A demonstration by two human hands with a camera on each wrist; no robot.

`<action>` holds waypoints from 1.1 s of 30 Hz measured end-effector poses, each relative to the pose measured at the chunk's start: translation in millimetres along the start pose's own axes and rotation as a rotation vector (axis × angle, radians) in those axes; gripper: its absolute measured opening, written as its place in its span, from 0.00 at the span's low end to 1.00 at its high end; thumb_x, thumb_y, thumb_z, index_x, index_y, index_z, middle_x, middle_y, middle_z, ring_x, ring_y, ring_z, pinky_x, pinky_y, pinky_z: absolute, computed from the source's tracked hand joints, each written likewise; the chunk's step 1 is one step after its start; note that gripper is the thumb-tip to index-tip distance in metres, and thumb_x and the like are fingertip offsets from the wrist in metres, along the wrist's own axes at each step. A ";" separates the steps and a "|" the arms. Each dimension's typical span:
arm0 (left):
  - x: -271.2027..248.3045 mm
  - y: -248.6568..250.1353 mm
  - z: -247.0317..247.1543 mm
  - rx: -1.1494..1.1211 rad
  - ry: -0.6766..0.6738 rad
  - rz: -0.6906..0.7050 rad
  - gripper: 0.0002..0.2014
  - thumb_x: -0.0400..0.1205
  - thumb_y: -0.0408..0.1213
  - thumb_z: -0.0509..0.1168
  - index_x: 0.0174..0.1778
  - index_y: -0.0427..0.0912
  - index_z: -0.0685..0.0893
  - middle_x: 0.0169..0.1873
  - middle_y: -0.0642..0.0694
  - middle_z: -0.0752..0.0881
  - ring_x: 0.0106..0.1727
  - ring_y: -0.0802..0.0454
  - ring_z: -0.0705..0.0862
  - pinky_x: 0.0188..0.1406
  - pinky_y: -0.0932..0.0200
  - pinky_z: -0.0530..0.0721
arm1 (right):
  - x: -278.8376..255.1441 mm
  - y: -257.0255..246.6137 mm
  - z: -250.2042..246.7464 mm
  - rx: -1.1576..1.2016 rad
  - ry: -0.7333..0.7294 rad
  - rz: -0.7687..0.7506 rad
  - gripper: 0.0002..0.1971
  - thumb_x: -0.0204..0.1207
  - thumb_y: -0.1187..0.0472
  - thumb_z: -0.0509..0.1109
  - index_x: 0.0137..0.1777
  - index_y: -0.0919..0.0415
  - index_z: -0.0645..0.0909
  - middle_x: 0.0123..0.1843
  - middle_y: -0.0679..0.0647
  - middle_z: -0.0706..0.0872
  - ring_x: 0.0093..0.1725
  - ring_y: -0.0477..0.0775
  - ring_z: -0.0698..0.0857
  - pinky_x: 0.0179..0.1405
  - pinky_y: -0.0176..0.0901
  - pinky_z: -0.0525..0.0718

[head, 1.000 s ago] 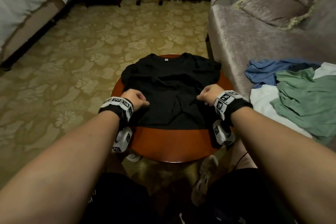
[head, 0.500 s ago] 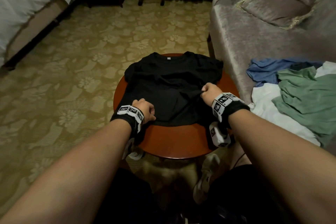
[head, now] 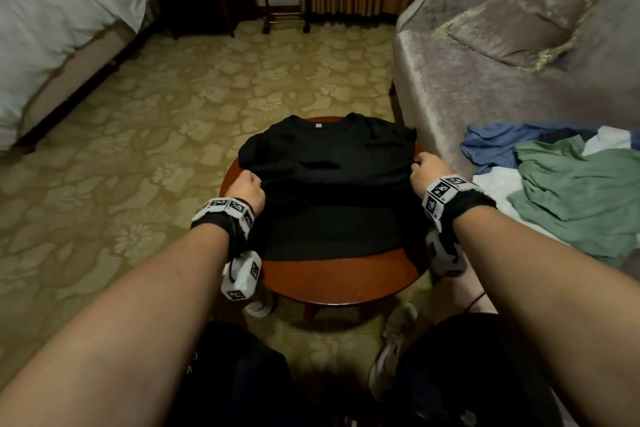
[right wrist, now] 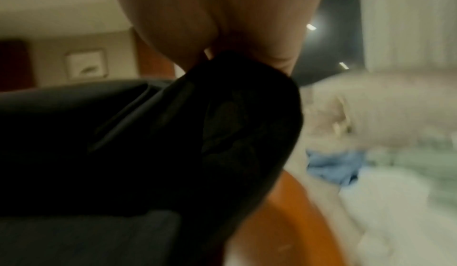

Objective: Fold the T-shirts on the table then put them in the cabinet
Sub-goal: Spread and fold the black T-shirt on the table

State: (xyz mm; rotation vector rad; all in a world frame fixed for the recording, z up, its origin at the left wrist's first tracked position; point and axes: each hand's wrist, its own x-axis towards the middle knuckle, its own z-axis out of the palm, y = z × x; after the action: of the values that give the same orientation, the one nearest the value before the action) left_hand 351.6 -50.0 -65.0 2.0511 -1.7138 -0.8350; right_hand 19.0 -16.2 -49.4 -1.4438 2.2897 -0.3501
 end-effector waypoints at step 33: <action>-55.6 5.5 -90.6 -0.491 -0.034 -0.217 0.30 0.79 0.59 0.63 0.62 0.32 0.80 0.59 0.35 0.84 0.59 0.35 0.83 0.61 0.38 0.81 | -57.4 28.6 -69.1 -0.086 0.010 0.056 0.30 0.78 0.34 0.61 0.44 0.66 0.79 0.35 0.60 0.81 0.35 0.59 0.81 0.31 0.44 0.74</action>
State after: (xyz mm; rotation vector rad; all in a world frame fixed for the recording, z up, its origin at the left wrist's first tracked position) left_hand 398.8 -7.2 20.2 1.8988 -1.1574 -1.2229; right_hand -14.3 47.5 11.7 -1.4184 2.3747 -0.2456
